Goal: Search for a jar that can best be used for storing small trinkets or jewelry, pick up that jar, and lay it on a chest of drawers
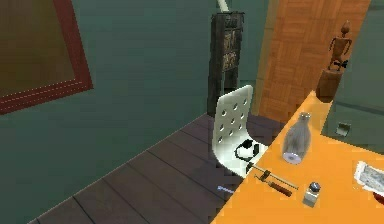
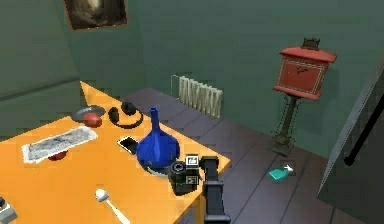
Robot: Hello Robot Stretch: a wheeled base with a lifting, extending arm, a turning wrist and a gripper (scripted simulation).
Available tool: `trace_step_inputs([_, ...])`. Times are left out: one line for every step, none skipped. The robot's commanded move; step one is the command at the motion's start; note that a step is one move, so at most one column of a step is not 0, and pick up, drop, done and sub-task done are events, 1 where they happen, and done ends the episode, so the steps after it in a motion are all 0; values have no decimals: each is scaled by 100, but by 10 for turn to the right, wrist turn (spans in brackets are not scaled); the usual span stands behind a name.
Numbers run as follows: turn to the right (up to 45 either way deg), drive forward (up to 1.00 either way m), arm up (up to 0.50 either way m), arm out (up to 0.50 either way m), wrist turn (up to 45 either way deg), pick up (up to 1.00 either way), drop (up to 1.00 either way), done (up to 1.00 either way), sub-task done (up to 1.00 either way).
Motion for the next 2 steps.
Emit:
trace_step_inputs([0, 0, 0, 0, 0, 100, 0, 0, 0])
trace_step_inputs([0, 0, 10, 0, 0, 0, 0, 0, 0])
